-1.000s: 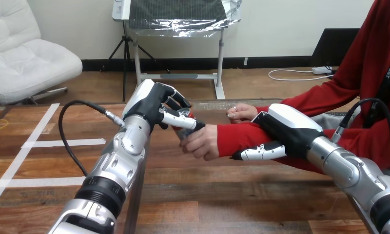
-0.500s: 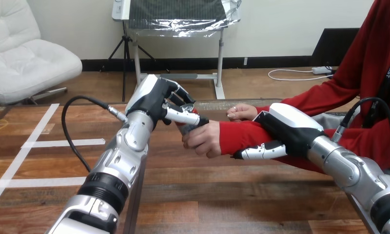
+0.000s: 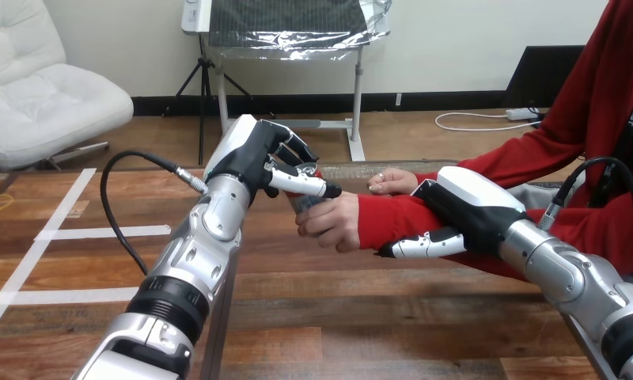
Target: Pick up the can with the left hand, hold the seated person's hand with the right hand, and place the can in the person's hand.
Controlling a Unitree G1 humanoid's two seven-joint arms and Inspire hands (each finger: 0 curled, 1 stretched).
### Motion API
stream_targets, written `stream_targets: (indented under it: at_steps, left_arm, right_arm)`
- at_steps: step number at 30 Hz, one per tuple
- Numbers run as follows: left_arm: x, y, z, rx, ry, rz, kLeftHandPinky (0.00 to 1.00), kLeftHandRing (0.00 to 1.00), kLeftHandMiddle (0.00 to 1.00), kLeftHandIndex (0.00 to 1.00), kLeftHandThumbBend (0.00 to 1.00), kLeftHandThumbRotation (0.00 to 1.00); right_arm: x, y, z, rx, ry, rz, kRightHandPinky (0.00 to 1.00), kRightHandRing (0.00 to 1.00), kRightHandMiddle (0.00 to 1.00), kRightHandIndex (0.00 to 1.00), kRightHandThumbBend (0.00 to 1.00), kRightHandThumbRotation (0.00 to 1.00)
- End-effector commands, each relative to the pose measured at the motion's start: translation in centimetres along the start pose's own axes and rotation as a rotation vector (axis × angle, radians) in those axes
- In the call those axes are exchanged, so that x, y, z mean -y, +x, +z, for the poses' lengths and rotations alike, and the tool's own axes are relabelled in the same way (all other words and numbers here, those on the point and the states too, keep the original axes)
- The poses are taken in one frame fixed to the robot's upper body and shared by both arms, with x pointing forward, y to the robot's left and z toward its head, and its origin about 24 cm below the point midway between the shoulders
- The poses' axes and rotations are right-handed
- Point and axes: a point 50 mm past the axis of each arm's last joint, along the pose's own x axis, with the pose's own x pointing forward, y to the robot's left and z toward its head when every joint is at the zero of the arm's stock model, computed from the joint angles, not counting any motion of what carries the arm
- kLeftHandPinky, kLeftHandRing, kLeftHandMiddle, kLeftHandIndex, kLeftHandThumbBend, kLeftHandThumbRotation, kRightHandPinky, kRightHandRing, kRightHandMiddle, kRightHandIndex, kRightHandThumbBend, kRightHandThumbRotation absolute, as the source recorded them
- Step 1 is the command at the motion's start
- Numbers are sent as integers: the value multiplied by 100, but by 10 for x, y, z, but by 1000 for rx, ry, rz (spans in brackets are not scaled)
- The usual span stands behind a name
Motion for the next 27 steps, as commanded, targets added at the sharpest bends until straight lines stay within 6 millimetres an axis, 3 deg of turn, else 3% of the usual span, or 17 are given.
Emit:
stream_targets:
  at_steps: [1, 17, 27]
  left_arm:
    - [-18, 8, 53, 174, 4, 59, 30, 36, 43, 44, 77, 0]
    - [-22, 7, 47, 171, -30, 83, 39, 42, 45, 45, 76, 0]
    - [-25, 6, 42, 154, -64, 81, 43, 49, 52, 49, 73, 0]
  right_arm:
    - [49, 34, 74, 283, 7, -184, 16, 20, 25, 26, 60, 60]
    - [48, 32, 71, 281, 13, -184, 20, 24, 29, 33, 59, 59]
    - [48, 31, 69, 279, 14, -186, 22, 26, 31, 35, 59, 58]
